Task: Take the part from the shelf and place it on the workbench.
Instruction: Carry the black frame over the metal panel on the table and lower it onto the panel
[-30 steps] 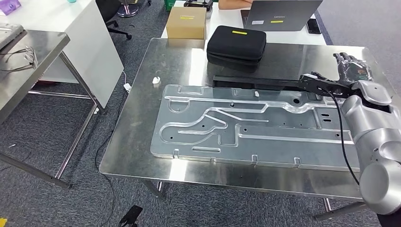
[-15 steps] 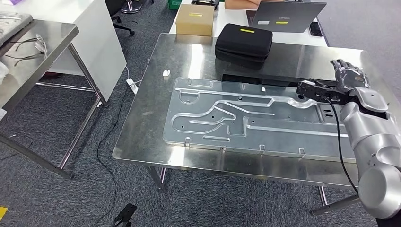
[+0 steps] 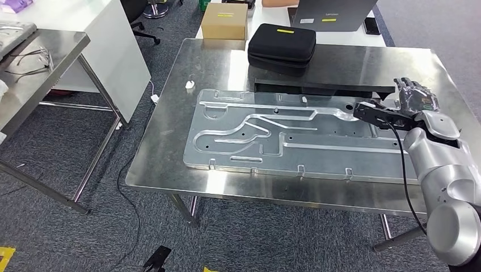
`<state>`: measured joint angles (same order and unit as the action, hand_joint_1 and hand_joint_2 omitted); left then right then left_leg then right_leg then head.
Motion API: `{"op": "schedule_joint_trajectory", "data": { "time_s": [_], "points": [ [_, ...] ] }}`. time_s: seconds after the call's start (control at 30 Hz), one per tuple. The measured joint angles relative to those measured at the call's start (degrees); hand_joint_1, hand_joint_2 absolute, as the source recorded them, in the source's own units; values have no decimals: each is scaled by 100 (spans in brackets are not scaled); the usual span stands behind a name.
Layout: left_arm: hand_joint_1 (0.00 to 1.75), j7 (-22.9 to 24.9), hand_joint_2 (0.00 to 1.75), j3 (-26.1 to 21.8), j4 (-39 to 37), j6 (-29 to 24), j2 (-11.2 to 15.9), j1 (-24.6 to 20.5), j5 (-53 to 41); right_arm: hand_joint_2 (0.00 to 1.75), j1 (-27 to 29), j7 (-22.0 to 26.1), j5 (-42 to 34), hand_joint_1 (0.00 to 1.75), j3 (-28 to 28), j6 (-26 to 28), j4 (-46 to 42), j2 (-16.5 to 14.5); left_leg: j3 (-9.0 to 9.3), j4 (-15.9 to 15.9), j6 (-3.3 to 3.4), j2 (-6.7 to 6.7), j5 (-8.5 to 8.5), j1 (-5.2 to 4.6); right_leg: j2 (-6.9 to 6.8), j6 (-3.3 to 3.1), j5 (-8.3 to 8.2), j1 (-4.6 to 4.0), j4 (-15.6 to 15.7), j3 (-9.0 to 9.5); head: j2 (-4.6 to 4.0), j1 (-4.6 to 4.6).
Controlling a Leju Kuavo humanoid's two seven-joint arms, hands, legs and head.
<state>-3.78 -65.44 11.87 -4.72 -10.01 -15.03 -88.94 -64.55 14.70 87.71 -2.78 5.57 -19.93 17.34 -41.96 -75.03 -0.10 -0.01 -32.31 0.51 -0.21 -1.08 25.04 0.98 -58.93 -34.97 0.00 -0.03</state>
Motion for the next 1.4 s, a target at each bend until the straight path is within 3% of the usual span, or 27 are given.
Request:
{"op": "schedule_joint_trajectory", "data": {
  "time_s": [0.03, 0.1, 0.17, 0.27, 0.33, 0.43, 0.47, 0.5, 0.53, 0.6, 0.67, 0.73, 0.8, 0.83, 0.9, 0.97, 1.0, 1.03, 1.13, 1.17, 1.2, 1.3, 1.33, 1.4],
  "points": [
    [0, 1, 0, -1, 0, 0, 1, 3, 1, 0, 19, 1, -1, 0, 0, 2, 0, -3, 116, 187, 10, 0, 148, 1, 1, 1, -2, -4, -9, -2, 0, -1],
    [0, 6, 0, -4, 0, 0, 7, 1, 5, 0, 36, 1, -5, 0, 0, 10, -1, -4, 538, 946, 57, -5, 496, -5, 3, 15, -1, -16, -31, -9, 0, -1],
    [0, 15, 0, -12, 0, 0, 13, -1, 10, 0, 40, -1, -12, 0, 0, 19, -2, -7, 819, 1496, 102, -10, 638, -24, 8, 61, -18, -31, -42, -31, 0, 1],
    [0, 27, 0, -26, 0, 0, 11, 0, 13, 0, 65, -3, -19, 0, 0, 24, -1, -10, 846, 1653, 159, -7, 672, -24, 12, 159, -53, -30, -32, -56, 0, 1],
    [0, 33, 0, -40, 0, -1, 8, -4, 15, 0, 79, -6, -22, 0, 0, 34, -1, -9, 839, 1724, 231, 5, 742, 0, 15, 217, 114, -19, -204, -132, 0, 5],
    [0, 43, 0, -66, 0, -5, 7, -6, 16, 0, 129, -8, -28, 0, 0, 62, 8, -8, 765, 1738, 288, 14, 816, 3, 19, 289, 687, -6, -1185, -521, 0, 9],
    [0, 46, 0, -75, 0, -7, 7, -4, 17, 0, 164, -8, -30, 0, 0, 70, 13, -8, 729, 1722, 289, 13, 832, 2, 18, 307, 791, -3, -1474, -626, 0, 9],
    [0, 49, 0, -86, 0, -7, 7, -1, 19, 0, 196, -8, -32, 0, 0, 76, 17, -8, 693, 1701, 288, 12, 845, 2, 18, 318, 791, 3, -1577, -642, 0, 9],
    [0, 51, 0, -97, 0, -7, 6, 2, 20, 0, 219, -8, -35, 0, 0, 81, 19, -8, 658, 1674, 283, 11, 854, 3, 17, 322, 689, 11, -1452, -545, 0, 9],
    [0, 52, 0, -110, 0, -7, 4, 2, 22, 0, 228, -8, -42, 0, 0, 94, 16, -8, 595, 1613, 263, 10, 868, 1, 16, 309, 387, 26, -733, -127, 0, 9],
    [0, 54, 0, -114, 0, -11, 4, -7, 22, 0, 223, -8, -47, 0, 0, 106, 14, -8, 532, 1565, 211, 7, 899, -14, 20, 271, 228, -1, -188, 135, 0, 8],
    [0, 55, 0, -117, 0, -15, 4, -7, 22, 0, 228, -8, -56, 0, 0, 110, 15, -8, 487, 1566, 133, 2, 958, -28, 24, 213, 183, -33, -110, 117, 0, 6],
    [0, 55, 0, -119, 0, -17, 7, 2, 22, 0, 239, -8, -69, 0, 0, 115, 15, -13, 438, 1549, 59, -5, 934, -31, 12, 125, 103, -2, -88, 67, 0, 6],
    [0, 55, 0, -120, 0, -20, 9, 4, 23, 0, 243, -8, -74, 0, 0, 118, 15, -15, 381, 1436, 30, -8, 805, -30, 1, 74, 52, 14, -69, 33, 0, 5],
    [0, 56, 0, -121, 0, -26, 12, 3, 24, 0, 251, -8, -80, 0, -1, 122, 15, -18, 174, 879, -8, -8, 339, -17, -17, 5, -53, 22, -49, -71, 0, 2],
    [0, 57, 0, -122, 0, -31, 10, 3, 24, 0, 268, -8, -83, 0, 0, 124, 15, -20, -13, 177, -30, -7, -86, -7, -21, -13, -156, 11, -55, -212, 0, 2],
    [0, 57, 0, -122, 0, -32, 10, 3, 24, 0, 281, -8, -83, 0, 0, 125, 15, -21, 3, 18, -35, -7, -167, -2, -20, -9, -210, 6, -61, -287, 0, 2],
    [0, 57, 0, -122, 0, -34, 10, 2, 24, 0, 294, -8, -84, 0, 0, 126, 15, -21, 141, 95, -34, -6, -143, 0, -18, 0, -264, 4, -67, -359, 0, 2],
    [0, 55, 0, -123, 0, -45, 16, -18, 24, 0, 311, -9, -89, 0, -1, 134, 8, -18, 964, 1193, 25, -10, 150, -10, -10, 62, -412, -5, -90, -521, 0, 1],
    [0, 53, 0, -123, 0, -50, 19, -30, 24, 0, 310, -9, -92, 0, -1, 140, 3, -13, 1123, 1460, 55, -17, 206, -21, -12, 96, -456, -8, -90, -547, 0, 3],
    [0, 52, 0, -123, 0, -53, 22, -37, 23, 0, 308, -9, -93, 0, -2, 147, -1, -9, 1182, 1591, 87, -24, 234, -33, -15, 132, -501, -12, -84, -559, 0, 6],
    [0, 50, 0, -125, 0, -54, 22, -35, 22, 0, 315, -8, -96, 0, -2, 161, -1, -3, 1096, 1632, 193, -19, 398, -46, -10, 244, -623, -2, -17, -584, 0, 10],
    [0, 49, 0, -126, 0, -54, 21, -35, 22, 0, 320, -8, -97, 0, -2, 163, 1, 3, 1058, 1663, 238, -6, 482, -38, -1, 274, -534, 6, -64, -625, 0, 16],
    [0, 45, 0, -127, 0, -54, 20, -40, 23, 0, 325, -8, -98, 0, -2, 173, 4, 16, 939, 1714, 306, 21, 654, -17, 16, 316, -46, 24, -496, -780, 0, 29]
  ]
}}
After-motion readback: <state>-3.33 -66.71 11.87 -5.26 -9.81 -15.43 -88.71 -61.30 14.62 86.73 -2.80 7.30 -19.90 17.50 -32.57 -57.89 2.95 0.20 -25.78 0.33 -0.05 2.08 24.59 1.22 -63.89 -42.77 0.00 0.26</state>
